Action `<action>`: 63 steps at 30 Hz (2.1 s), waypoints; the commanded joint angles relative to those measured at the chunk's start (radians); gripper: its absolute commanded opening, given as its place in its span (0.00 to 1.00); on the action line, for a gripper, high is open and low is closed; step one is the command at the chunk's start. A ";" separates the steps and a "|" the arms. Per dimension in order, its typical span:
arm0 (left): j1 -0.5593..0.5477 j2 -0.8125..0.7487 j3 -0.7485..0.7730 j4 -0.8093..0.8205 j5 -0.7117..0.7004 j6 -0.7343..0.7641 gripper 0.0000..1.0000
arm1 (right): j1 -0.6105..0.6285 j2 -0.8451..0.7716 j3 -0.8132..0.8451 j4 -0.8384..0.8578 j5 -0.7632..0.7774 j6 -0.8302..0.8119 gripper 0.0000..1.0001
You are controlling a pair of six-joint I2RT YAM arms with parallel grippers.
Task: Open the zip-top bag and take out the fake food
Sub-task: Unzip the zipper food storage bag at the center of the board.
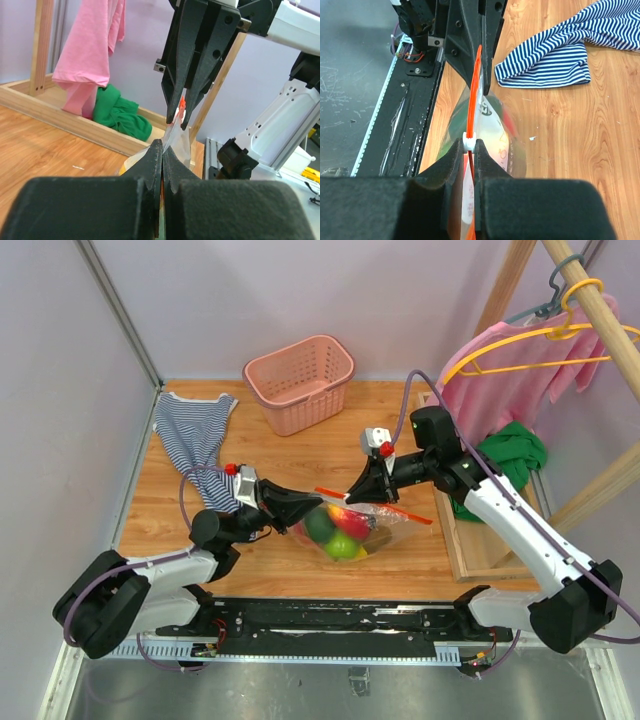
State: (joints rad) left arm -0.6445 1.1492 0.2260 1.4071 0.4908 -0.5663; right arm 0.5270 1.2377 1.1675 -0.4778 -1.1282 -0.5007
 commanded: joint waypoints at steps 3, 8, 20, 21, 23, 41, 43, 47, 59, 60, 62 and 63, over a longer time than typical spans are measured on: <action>0.029 -0.011 -0.012 0.091 -0.037 -0.057 0.00 | -0.042 -0.024 0.009 -0.102 0.002 -0.094 0.01; 0.061 -0.002 -0.010 0.093 -0.044 -0.090 0.00 | -0.062 -0.009 0.026 -0.153 0.016 -0.140 0.01; 0.139 0.109 0.080 0.122 0.055 -0.182 0.00 | -0.099 0.022 0.075 -0.304 0.101 -0.292 0.01; 0.141 0.106 0.090 0.107 0.057 -0.174 0.00 | -0.106 0.022 0.079 -0.314 0.104 -0.297 0.01; 0.143 0.101 0.111 0.069 0.064 -0.154 0.00 | -0.115 0.026 0.094 -0.351 0.111 -0.315 0.01; 0.195 0.226 0.223 0.212 0.127 -0.250 0.00 | -0.228 0.030 0.214 -0.561 0.234 -0.410 0.01; 0.199 0.265 0.246 0.241 0.139 -0.272 0.00 | -0.252 0.020 0.207 -0.564 0.245 -0.418 0.01; 0.203 0.322 0.279 0.247 0.149 -0.265 0.00 | -0.287 0.003 0.173 -0.559 0.277 -0.431 0.01; 0.212 0.365 0.343 0.135 0.199 -0.177 0.00 | -0.386 -0.051 0.128 -0.571 0.342 -0.468 0.01; 0.212 0.370 0.351 0.124 0.205 -0.169 0.00 | -0.388 -0.053 0.128 -0.571 0.355 -0.471 0.01; 0.212 0.391 0.369 0.122 0.216 -0.161 0.00 | -0.397 -0.062 0.127 -0.572 0.380 -0.472 0.01; 0.212 0.401 0.377 0.127 0.225 -0.162 0.00 | -0.404 -0.067 0.124 -0.572 0.388 -0.474 0.01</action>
State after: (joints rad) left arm -0.4519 1.5200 0.5518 1.5013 0.6968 -0.7700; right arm 0.1631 1.2034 1.3090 -1.0122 -0.8173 -0.9489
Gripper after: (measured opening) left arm 0.009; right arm 0.083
